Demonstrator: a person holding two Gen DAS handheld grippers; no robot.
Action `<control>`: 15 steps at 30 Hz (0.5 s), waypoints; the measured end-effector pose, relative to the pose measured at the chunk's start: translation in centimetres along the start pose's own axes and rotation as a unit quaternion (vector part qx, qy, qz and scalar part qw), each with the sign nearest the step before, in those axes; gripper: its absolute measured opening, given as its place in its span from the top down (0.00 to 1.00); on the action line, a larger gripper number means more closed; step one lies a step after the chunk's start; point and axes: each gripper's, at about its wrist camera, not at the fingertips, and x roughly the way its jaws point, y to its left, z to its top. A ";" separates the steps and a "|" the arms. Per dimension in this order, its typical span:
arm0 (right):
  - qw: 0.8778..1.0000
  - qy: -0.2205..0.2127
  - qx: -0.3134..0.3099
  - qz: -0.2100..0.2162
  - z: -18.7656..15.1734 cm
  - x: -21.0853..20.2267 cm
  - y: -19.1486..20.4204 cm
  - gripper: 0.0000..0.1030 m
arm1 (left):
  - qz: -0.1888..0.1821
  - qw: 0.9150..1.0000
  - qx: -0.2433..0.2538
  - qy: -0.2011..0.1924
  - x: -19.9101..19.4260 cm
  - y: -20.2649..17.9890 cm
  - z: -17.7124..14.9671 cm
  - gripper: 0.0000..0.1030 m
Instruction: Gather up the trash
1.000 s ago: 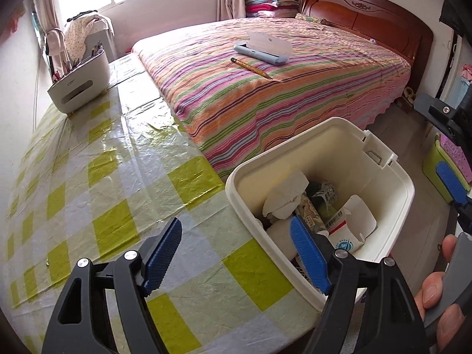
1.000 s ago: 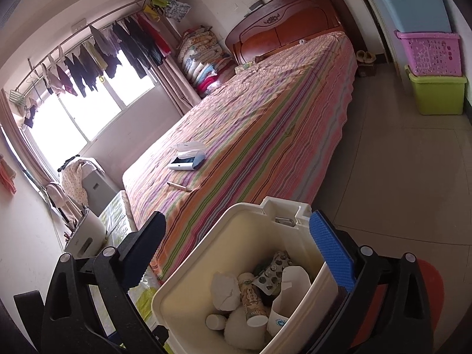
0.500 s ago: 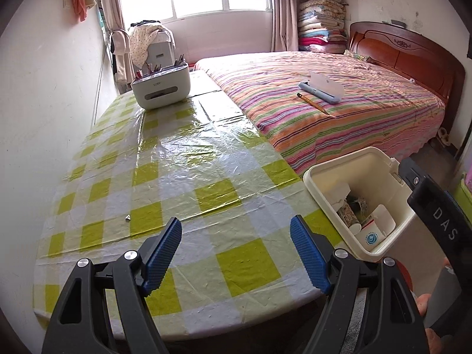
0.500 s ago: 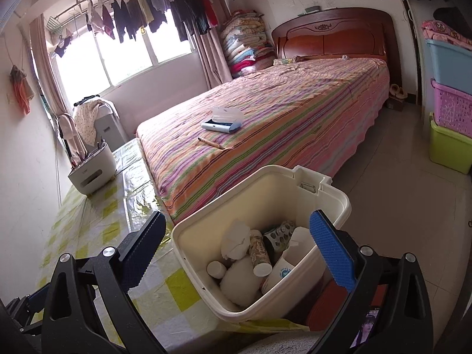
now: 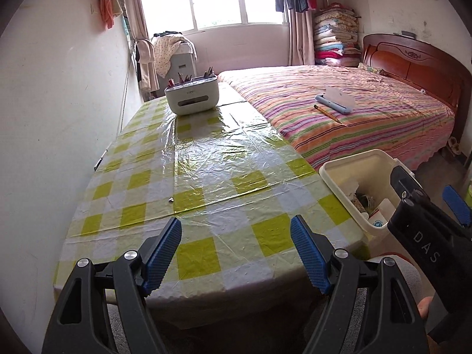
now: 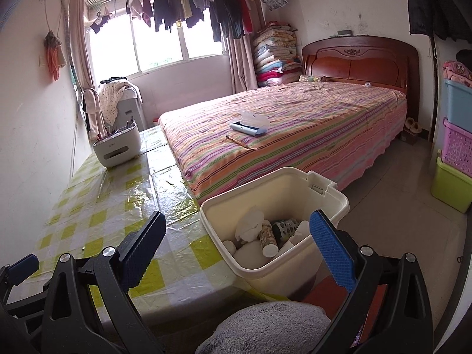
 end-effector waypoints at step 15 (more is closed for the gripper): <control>1.000 -0.004 -0.003 0.008 0.1 -0.4 0.1 0.07 | 0.021 1.000 0.006 -0.007 -0.8 0.5 -0.4 0.28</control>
